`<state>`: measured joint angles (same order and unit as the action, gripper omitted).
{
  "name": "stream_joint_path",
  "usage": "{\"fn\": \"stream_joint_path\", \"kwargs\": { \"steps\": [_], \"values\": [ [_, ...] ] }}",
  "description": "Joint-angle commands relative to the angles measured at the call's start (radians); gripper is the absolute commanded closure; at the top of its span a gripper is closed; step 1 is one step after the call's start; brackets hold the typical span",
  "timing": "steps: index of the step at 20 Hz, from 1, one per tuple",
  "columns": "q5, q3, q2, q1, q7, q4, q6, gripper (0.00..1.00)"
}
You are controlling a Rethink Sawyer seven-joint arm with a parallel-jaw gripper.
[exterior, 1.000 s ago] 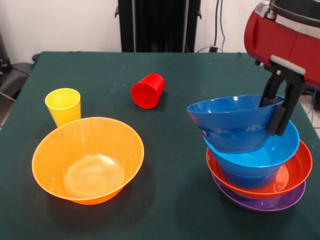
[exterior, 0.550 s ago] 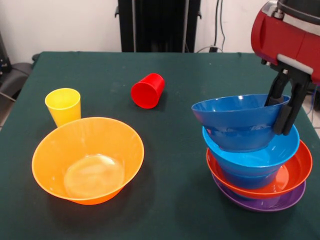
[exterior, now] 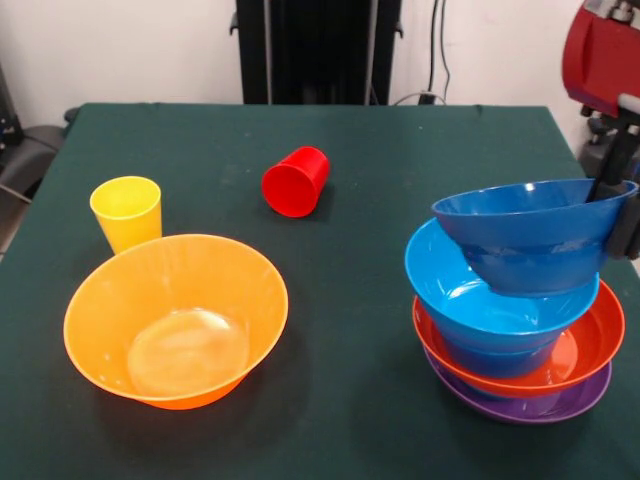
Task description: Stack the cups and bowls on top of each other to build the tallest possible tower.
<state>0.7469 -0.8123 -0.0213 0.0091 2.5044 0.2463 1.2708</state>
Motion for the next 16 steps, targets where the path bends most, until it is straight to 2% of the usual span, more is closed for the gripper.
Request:
{"fn": "stream_joint_path", "kwargs": {
  "steps": [1, 11, 16],
  "values": [
    [0.007, 0.024, 0.014, 0.014, 0.222, 0.070, 0.051, 1.00],
    [-0.041, 0.082, -0.003, 0.057, 0.196, 0.207, -0.046, 1.00],
    [-0.041, 0.114, -0.020, 0.083, 0.177, 0.289, -0.093, 1.00]
  ]
}}
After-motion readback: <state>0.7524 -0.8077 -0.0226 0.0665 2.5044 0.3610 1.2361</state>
